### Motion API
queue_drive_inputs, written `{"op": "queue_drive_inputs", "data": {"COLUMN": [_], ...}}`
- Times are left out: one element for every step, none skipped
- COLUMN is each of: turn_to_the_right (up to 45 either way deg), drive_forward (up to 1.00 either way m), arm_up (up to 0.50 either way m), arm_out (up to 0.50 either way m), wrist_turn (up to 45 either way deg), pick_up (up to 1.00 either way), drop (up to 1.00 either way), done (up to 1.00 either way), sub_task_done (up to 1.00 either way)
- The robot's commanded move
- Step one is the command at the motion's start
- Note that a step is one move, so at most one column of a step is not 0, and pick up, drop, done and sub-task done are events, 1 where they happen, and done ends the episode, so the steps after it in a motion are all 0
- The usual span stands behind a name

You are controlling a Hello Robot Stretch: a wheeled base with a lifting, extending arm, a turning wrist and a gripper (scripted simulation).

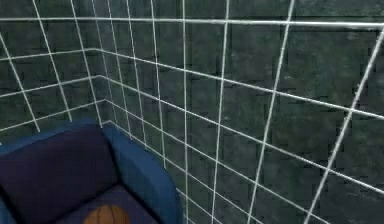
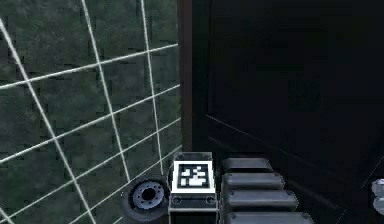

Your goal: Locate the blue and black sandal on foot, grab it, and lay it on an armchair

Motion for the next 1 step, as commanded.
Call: {"op": "queue_drive_inputs", "data": {"turn_to_the_right": [-45.0], "drive_forward": [0.00], "arm_up": [0.00], "arm_out": [0.00], "wrist_turn": [0.0], "pick_up": [0.00], "drop": [0.00], "done": [0.00], "sub_task_done": [0.00]}}
